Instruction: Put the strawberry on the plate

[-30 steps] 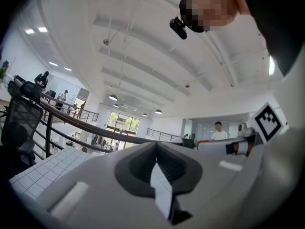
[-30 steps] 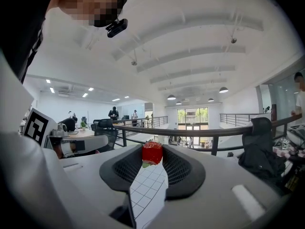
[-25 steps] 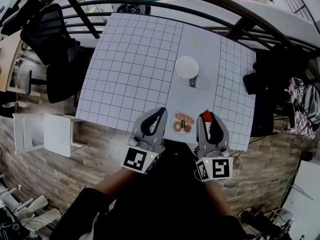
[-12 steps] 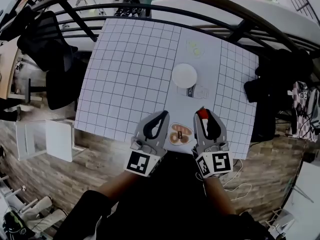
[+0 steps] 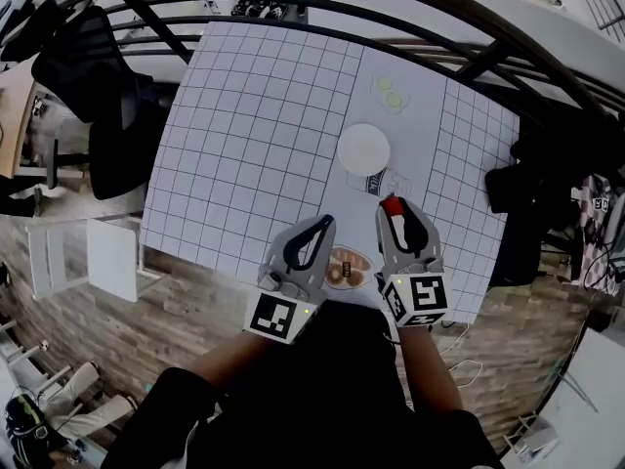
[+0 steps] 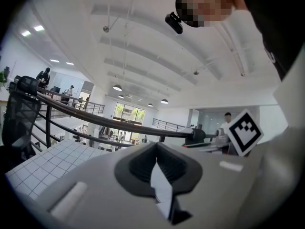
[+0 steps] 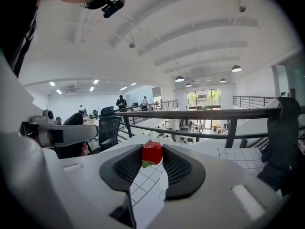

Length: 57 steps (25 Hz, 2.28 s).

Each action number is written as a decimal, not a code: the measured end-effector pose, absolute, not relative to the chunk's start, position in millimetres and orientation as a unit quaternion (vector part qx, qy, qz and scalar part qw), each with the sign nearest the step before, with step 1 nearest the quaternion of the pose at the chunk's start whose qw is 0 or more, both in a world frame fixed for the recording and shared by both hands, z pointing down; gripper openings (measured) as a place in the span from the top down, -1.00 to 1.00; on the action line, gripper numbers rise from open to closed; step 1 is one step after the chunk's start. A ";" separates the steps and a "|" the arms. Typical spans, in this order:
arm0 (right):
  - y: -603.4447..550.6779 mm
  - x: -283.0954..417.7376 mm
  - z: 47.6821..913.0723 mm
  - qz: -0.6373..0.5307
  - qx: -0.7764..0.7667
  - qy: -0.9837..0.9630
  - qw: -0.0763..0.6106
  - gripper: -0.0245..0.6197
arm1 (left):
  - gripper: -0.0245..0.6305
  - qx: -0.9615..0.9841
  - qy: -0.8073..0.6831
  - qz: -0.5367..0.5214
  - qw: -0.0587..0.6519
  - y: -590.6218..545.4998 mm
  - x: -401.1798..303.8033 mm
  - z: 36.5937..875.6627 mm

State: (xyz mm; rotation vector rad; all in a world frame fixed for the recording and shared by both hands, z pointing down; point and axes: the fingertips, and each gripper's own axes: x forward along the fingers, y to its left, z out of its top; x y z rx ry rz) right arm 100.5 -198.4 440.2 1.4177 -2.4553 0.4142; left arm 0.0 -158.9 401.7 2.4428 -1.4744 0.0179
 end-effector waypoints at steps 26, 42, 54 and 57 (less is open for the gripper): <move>-294.8 87.3 612.5 0.149 0.411 -0.850 0.293 0.52 | 0.90 0.809 -0.559 0.044 0.177 -192.2 -0.6 455.8; -330.0 90.3 703.6 0.172 0.407 -0.827 0.348 0.52 | 0.90 0.800 -0.568 0.058 0.186 -192.6 -9.9 465.3; -337.0 91.1 742.1 0.193 0.410 -0.803 0.387 0.52 | 0.90 0.782 -0.587 0.057 0.202 -186.1 -28.8 462.8; -336.7 93.4 748.7 0.188 0.405 -0.799 0.402 0.52 | 0.90 0.783 -0.584 0.061 0.206 -182.8 -27.3 466.5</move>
